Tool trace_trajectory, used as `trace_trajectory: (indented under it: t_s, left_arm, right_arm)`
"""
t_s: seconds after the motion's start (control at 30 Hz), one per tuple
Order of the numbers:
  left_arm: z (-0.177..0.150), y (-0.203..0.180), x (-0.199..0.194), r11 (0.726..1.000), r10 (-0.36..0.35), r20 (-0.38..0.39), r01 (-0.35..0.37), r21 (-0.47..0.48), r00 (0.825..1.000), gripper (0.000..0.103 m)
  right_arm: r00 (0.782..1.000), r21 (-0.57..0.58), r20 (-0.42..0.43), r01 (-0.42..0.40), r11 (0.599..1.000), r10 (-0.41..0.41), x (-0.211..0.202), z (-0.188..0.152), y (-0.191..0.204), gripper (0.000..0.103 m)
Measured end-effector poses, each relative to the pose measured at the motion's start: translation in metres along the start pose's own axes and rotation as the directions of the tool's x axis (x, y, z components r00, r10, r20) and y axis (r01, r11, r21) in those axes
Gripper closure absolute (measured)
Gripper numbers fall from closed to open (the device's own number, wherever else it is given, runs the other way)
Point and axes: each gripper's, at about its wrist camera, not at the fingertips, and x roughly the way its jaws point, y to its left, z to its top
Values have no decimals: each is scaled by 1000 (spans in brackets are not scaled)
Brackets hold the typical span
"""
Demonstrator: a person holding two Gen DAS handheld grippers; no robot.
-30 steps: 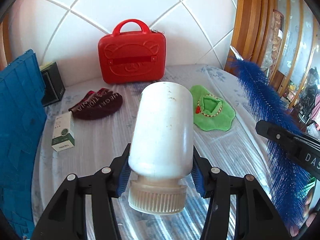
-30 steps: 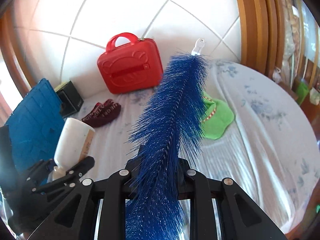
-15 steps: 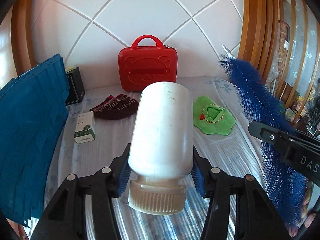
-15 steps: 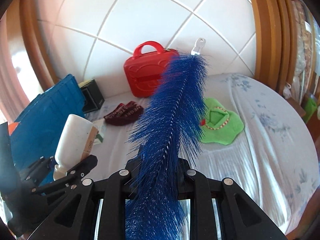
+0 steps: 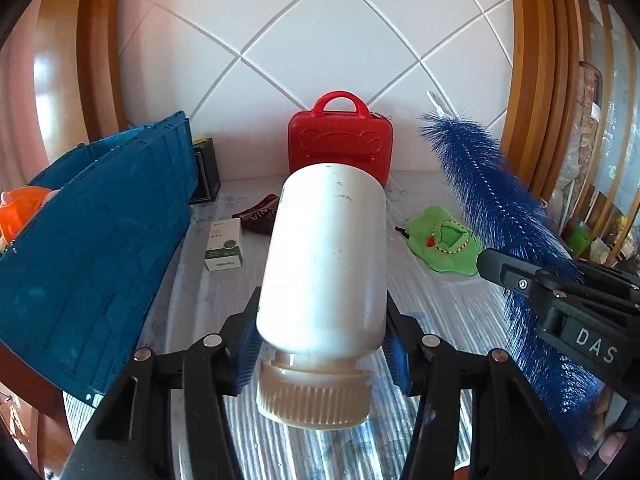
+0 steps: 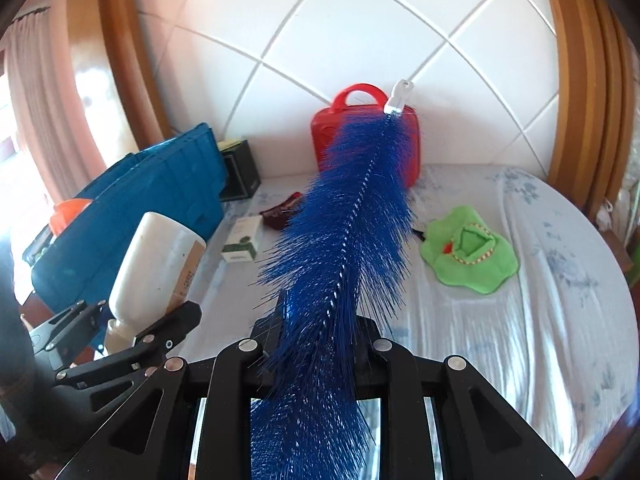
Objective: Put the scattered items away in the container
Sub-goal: 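Carry the pill bottle and duster with both grippers over the blue crate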
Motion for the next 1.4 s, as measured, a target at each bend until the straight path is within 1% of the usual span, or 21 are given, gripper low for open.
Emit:
trace_trajectory:
  t_s: [0.17, 0.33, 0.5, 0.67, 0.83, 0.93, 1.03, 1.17, 1.27, 1.4]
  left_arm:
    - [-8, 36, -23, 1000, 10, 17, -10, 1, 1000, 51]
    - [-15, 78, -44, 1000, -12, 39, 12, 8, 999, 51]
    - [-19, 121, -64, 999, -37, 50, 35, 40, 998, 51]
    - [-20, 155, -82, 996, -61, 73, 55, 77, 995, 51]
    - [-13, 180, -95, 996, -63, 93, 57, 66, 994, 51]
    - [0, 196, -99, 998, -44, 122, 38, 52, 992, 51]
    - [16, 210, -97, 1000, -18, 138, 14, 28, 990, 51]
    - [38, 235, -90, 998, 65, 166, -66, -3, 984, 51]
    - [55, 260, -83, 991, 131, 165, -125, -44, 978, 51]
    - [75, 296, -81, 974, 226, 159, -218, -69, 961, 51]
  right_arm:
    - [1000, -21, 10, -2, 1000, 2, -6, -3, 37, 82]
    - [1000, -25, 26, 17, 1000, -16, -9, -11, 88, 82]
    - [998, -19, 45, 42, 999, -41, -12, -19, 141, 82]
    - [996, -12, 58, 66, 998, -65, -15, -24, 190, 82]
    - [996, -30, 60, 65, 997, -63, -14, -17, 226, 82]
    - [996, -61, 70, 61, 996, -57, -8, -1, 242, 82]
    - [996, -98, 82, 43, 994, -35, -1, 17, 256, 82]
    - [994, -163, 106, -4, 987, 22, 16, 49, 276, 82]
    - [991, -210, 109, -48, 977, 72, 31, 69, 293, 82]
    - [987, -269, 94, -98, 958, 127, 54, 99, 323, 82]
